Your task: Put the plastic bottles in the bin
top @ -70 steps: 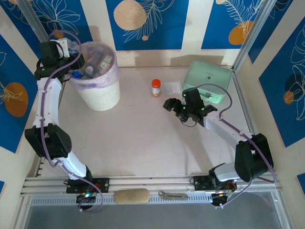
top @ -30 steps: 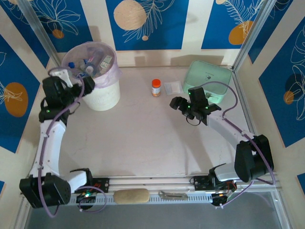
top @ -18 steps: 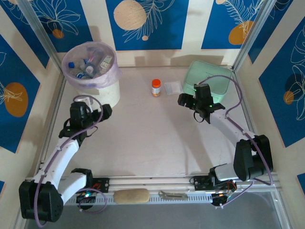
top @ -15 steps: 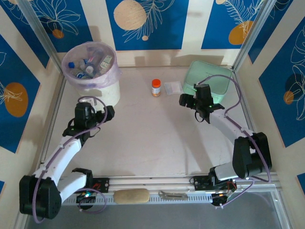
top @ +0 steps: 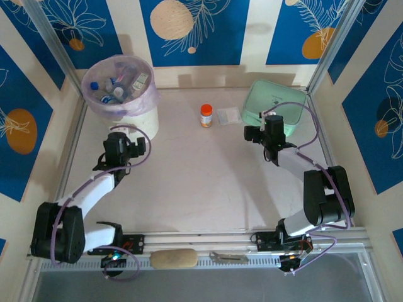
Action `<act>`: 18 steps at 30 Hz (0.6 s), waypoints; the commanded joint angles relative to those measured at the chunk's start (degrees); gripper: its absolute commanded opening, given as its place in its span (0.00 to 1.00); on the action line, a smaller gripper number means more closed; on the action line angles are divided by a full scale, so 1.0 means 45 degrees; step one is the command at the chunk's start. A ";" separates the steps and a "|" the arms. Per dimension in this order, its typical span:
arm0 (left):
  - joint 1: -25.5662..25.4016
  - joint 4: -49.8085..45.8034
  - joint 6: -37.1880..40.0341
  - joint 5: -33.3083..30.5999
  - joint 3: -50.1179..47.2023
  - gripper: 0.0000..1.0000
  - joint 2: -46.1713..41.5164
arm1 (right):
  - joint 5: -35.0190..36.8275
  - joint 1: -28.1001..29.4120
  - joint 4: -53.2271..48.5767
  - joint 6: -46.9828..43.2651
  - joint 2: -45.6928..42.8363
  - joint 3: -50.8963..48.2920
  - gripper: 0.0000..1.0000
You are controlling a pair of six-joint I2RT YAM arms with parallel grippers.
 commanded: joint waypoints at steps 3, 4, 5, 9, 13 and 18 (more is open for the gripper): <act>-0.0024 0.0762 0.0869 -0.0146 0.0169 1.00 0.0891 | -0.0483 -0.0214 0.0317 -0.0373 0.0009 -0.0022 0.88; -0.0019 0.0998 0.1026 -0.0162 0.0127 1.00 0.1016 | -0.0465 -0.0205 0.0285 -0.0364 -0.0087 -0.0110 0.88; -0.0008 0.1479 0.1300 -0.0173 -0.0021 1.00 0.1220 | -0.0409 -0.0211 0.0303 -0.0335 -0.0246 -0.0245 0.88; -0.0008 0.3845 0.1977 -0.0300 -0.0839 1.00 0.2112 | 0.0090 -0.0209 0.0695 -0.0546 -0.0728 -0.1131 0.90; -0.0003 0.5461 0.2661 0.0191 -0.1260 1.00 0.2879 | 0.0475 -0.0416 0.1526 -0.0309 -0.0191 -0.2077 0.91; -0.0004 0.4901 0.2987 0.1288 -0.0951 1.00 0.3000 | 0.0881 -0.0388 0.2851 -0.0647 0.0200 -0.2121 0.93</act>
